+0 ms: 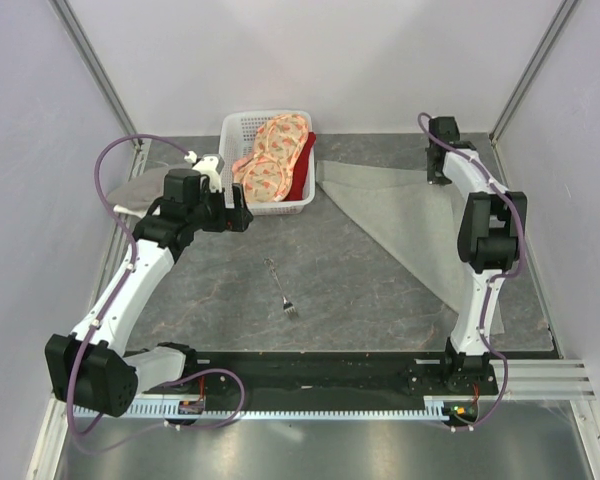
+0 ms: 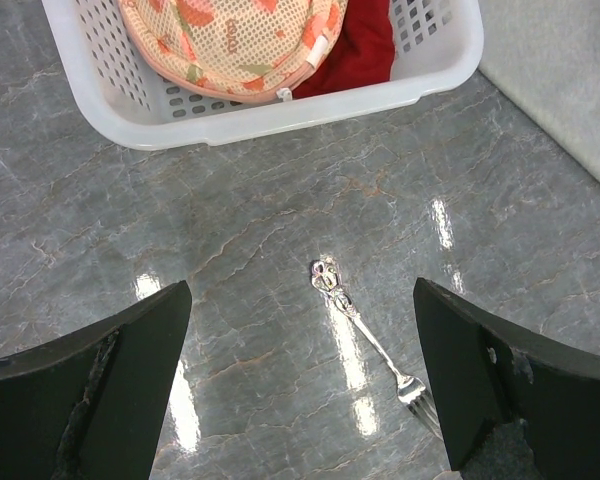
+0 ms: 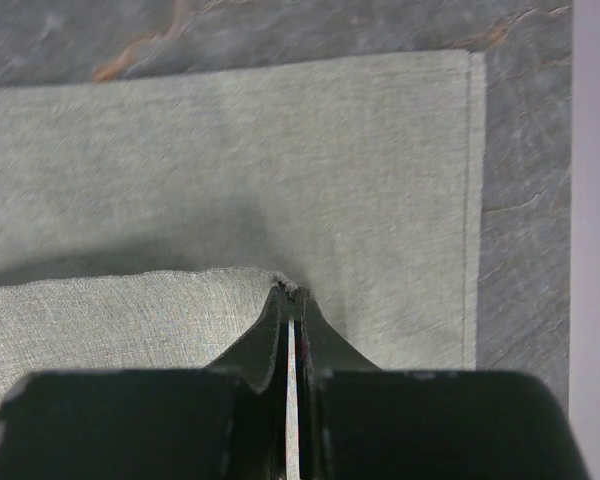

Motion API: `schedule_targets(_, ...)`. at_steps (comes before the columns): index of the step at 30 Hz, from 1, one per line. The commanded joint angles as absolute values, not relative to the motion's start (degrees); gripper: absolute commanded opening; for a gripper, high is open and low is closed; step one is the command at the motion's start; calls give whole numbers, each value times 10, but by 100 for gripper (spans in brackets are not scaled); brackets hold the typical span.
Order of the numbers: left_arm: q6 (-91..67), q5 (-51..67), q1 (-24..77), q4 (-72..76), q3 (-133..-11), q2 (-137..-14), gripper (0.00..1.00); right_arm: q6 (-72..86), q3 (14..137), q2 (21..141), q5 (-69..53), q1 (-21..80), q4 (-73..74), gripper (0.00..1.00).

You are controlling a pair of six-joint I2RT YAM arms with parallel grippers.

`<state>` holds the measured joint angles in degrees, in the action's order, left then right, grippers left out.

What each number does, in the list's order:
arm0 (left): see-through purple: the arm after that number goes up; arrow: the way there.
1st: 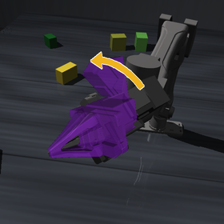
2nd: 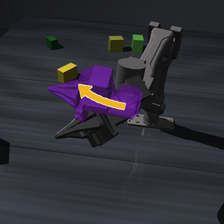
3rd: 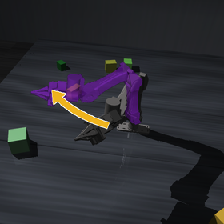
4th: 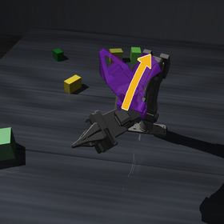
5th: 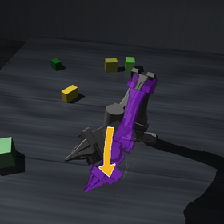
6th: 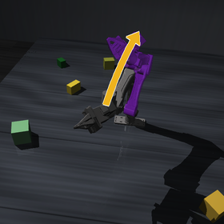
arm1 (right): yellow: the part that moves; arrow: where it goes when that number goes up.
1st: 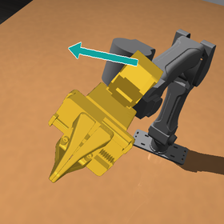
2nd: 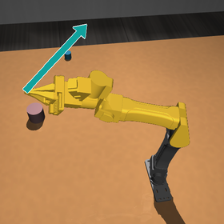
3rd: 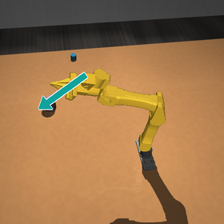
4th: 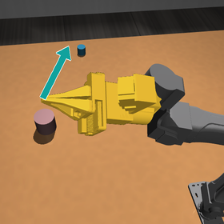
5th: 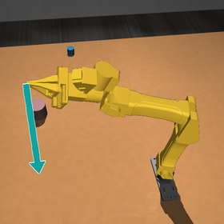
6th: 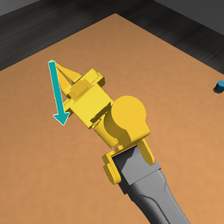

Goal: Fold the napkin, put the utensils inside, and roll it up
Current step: Fold the napkin

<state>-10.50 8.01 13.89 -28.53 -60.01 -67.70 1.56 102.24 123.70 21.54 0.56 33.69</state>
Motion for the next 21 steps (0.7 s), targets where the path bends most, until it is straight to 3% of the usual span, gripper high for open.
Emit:
schedule_targets(1,-74,73,138,-265,-600,-682,100,5,1097,1270,229,-20,353,0)
schedule_targets(21,-66,64,138,-265,-601,-702,100,-11,1253,1371,226,-76,378,0)
